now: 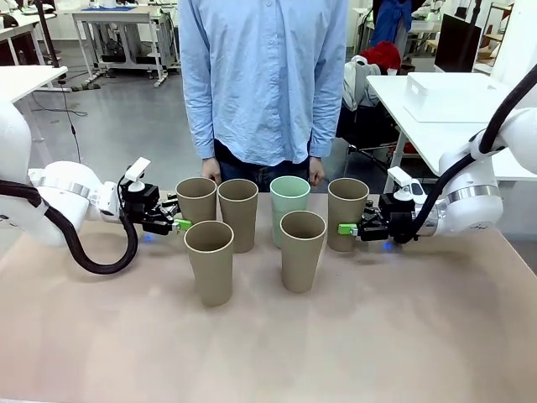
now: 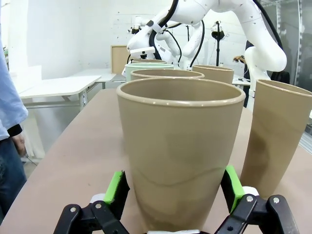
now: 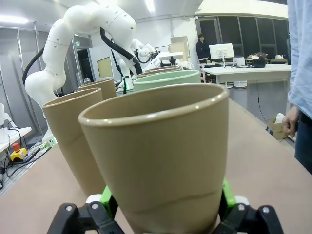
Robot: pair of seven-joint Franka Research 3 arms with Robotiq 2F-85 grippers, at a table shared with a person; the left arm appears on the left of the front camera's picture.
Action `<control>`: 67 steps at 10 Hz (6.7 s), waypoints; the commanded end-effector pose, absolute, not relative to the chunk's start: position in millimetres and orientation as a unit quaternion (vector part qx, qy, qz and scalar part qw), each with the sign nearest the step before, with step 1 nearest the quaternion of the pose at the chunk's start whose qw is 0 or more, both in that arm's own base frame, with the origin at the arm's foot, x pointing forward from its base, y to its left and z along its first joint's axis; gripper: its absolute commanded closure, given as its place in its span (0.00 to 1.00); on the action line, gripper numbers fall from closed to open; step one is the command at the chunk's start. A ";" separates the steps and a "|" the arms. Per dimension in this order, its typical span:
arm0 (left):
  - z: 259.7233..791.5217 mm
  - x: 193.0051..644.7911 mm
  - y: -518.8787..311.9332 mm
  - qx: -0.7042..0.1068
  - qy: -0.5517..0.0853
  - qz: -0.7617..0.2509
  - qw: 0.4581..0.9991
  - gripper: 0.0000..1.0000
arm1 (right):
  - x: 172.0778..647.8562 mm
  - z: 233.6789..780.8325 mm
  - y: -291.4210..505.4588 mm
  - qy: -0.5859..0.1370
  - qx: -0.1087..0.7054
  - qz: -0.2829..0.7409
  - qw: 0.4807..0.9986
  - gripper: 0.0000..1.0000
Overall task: Stack the cups and store them in the basket.
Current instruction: Pick up two Reusable plastic cups , one in each hand, then place the stack of Reusable plastic cups into the Pantry Basket.
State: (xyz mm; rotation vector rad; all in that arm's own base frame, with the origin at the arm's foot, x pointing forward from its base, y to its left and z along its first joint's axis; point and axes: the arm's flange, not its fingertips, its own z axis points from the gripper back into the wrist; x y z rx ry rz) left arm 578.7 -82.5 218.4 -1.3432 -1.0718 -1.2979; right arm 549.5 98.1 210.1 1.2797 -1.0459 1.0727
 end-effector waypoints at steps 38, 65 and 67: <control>306.8 376.9 18.4 -0.504 -0.497 -0.582 0.399 0.15 | 345.3 320.6 -6.5 -0.479 0.534 0.482 0.504 0.16; 342.1 392.8 9.0 -0.523 -0.477 -0.572 0.414 0.15 | 358.1 316.6 -2.7 -0.490 0.509 0.474 0.525 0.16; 342.1 392.8 9.0 -0.523 -0.477 -0.572 0.414 0.15 | 358.1 316.6 -2.7 -0.490 0.509 0.474 0.525 0.16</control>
